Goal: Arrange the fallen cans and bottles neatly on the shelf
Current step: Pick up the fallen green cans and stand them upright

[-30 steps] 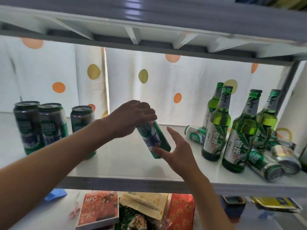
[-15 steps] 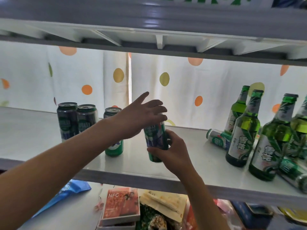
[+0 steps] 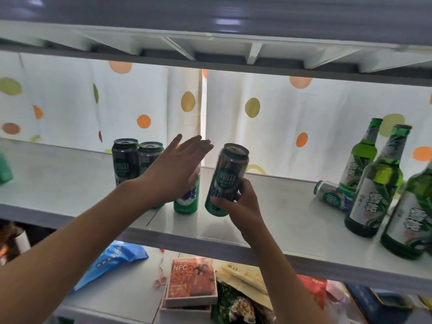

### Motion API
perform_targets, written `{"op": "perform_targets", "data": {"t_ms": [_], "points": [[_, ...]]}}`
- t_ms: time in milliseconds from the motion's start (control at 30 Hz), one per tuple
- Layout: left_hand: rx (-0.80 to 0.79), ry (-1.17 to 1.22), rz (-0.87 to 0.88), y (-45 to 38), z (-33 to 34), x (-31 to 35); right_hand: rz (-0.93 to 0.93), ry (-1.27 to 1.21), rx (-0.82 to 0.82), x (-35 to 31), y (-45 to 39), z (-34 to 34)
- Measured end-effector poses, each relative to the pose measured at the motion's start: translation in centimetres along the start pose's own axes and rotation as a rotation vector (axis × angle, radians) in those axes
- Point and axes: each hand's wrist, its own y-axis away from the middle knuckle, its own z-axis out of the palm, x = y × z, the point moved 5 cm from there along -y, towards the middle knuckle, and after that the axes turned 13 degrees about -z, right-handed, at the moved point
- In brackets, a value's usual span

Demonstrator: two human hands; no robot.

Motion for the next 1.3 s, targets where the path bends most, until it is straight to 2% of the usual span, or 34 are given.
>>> {"op": "perform_targets", "data": {"t_ms": [500,633,867,967,1100,1300], "points": [[0.064,-0.016,-0.053,3.3,3.2,-1.6,0.027,0.114,-0.11,2.6,-1.3,2.1],[0.112,0.063,-0.035,4.3,3.9,-1.0,0.006,0.122,-0.127,2.9,-1.3,2.4],[0.092,0.136,0.048,4.9,5.3,0.8,-0.012,0.193,-0.143,3.3,-1.1,2.4],[0.113,0.182,0.079,4.9,4.7,1.7,-0.025,0.232,-0.102,3.2,-0.7,2.1],[0.155,0.234,0.148,5.1,4.1,3.7,-0.131,0.359,0.038,1.9,0.4,0.2],[0.117,0.341,0.242,4.3,4.7,8.0,-0.164,0.639,0.193,-0.6,4.1,-5.9]]}}
